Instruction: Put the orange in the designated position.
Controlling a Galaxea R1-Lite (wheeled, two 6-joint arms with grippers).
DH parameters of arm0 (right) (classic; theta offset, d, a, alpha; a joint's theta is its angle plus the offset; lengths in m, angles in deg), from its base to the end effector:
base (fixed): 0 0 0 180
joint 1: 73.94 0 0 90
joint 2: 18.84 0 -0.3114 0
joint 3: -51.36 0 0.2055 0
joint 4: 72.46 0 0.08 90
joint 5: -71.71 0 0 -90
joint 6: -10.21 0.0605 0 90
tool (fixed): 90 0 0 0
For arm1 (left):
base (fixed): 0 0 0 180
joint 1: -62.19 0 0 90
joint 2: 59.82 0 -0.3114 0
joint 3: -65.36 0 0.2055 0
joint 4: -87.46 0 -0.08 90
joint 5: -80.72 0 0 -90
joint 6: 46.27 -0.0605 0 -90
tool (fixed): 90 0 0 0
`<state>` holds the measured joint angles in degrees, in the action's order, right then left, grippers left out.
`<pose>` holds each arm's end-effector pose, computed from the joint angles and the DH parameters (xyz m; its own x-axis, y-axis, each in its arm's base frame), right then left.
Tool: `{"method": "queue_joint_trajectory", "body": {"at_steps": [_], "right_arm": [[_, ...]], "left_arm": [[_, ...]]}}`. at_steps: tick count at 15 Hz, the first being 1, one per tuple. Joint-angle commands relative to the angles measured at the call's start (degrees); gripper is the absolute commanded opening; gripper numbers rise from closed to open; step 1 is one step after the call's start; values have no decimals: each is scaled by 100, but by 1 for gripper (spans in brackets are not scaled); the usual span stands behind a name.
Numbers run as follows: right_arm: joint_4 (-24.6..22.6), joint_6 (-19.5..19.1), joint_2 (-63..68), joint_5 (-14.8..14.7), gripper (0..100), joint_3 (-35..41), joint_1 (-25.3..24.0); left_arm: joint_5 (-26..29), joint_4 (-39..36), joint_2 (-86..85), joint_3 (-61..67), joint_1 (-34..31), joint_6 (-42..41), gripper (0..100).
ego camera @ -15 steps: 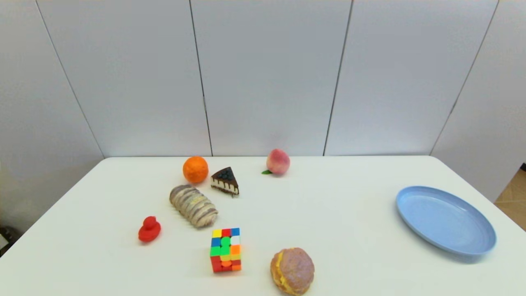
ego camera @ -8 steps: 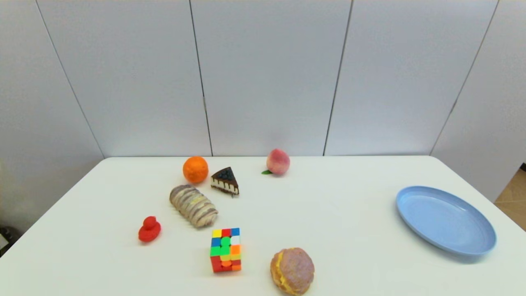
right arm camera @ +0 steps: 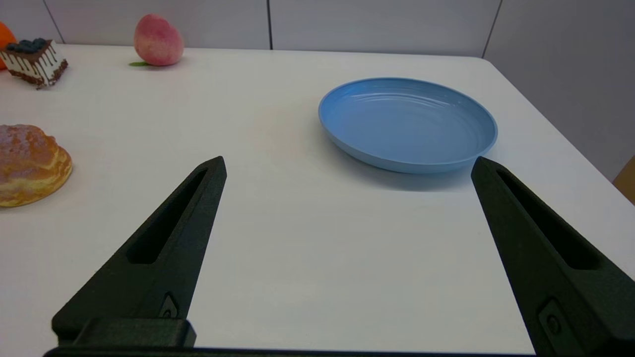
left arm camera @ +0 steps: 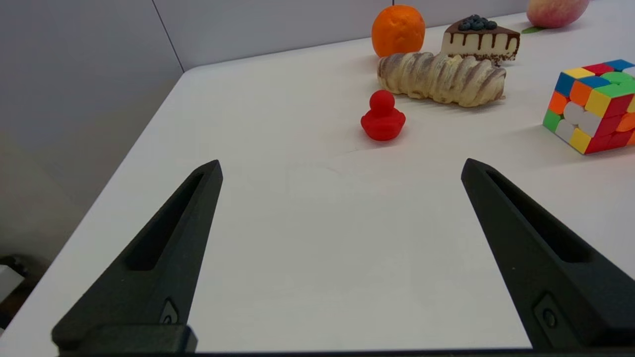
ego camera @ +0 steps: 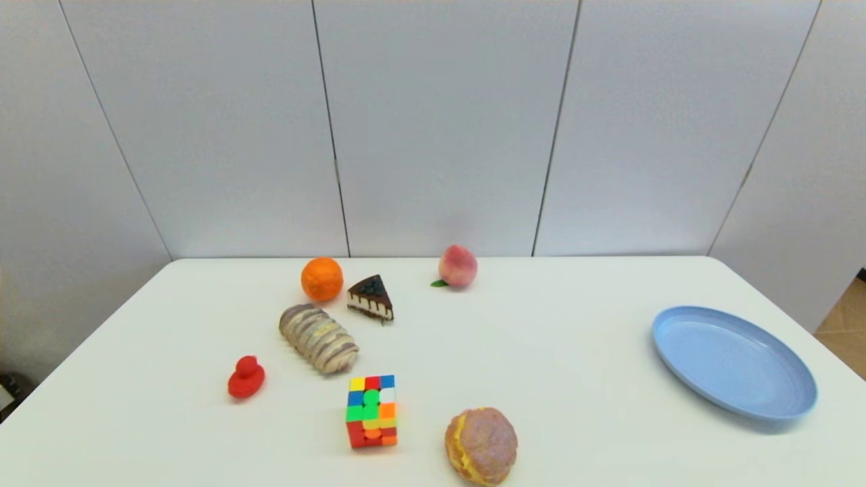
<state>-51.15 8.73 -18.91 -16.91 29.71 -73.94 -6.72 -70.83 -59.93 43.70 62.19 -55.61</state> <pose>0.0200 0.0015 0.0767 0.9997 0.0241 0.0072 -0.0239 0.9994 -0.0260 0.0199 -0.0027 0.0758 0.9990 -0.0447 0.0010 0.0439 0.9858 0.1623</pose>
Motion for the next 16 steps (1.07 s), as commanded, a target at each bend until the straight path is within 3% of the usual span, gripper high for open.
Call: {"method": "queue_joint_trajectory", "body": {"at_steps": [1, 16], "right_arm": [[-2, -2, 7, 3, 100, 1, 0], [-2, -2, 7, 3, 100, 1, 0]], "left_arm": [[-1, 11, 11, 11, 0, 239, 100], [-19, 11, 11, 11, 0, 477, 100]]}}
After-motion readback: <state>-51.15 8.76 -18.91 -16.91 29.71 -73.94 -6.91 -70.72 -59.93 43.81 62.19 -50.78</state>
